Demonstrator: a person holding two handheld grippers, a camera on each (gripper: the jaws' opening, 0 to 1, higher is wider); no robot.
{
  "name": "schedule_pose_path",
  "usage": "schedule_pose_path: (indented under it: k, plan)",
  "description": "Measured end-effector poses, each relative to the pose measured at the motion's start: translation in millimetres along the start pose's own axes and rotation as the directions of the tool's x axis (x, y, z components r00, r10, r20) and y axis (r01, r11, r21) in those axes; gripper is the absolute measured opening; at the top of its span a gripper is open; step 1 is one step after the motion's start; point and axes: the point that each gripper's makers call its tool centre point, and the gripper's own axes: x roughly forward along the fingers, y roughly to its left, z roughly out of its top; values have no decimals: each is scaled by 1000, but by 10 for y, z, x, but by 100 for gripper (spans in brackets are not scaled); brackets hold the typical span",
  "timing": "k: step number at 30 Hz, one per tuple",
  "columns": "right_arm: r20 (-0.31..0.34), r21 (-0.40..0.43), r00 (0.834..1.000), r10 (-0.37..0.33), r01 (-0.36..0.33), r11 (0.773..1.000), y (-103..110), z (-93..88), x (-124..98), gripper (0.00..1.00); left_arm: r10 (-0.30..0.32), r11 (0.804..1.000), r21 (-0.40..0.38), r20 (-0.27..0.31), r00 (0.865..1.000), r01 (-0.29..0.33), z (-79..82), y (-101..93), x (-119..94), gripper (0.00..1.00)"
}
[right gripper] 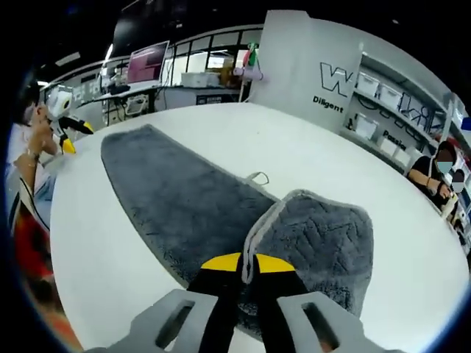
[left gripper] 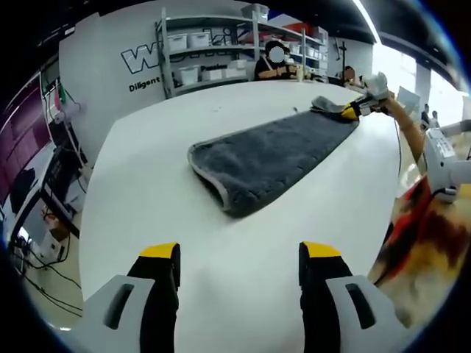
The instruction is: Fold the towel on the table until its edges align and the towel forms a compact rectangular stack.
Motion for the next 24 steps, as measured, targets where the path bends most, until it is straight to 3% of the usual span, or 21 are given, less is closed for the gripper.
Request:
schedule_pose_path:
  k: [9,24]
  plan:
    - [118,67,992,35,-43,997,52,366,-130,1,-1,1000,-6,5,1000,1,-27,15,1,64]
    - [213,99,968,132,-156,983,301,803,-157,1,4,1000,-27,42,999,-3,-36,35,-63,65]
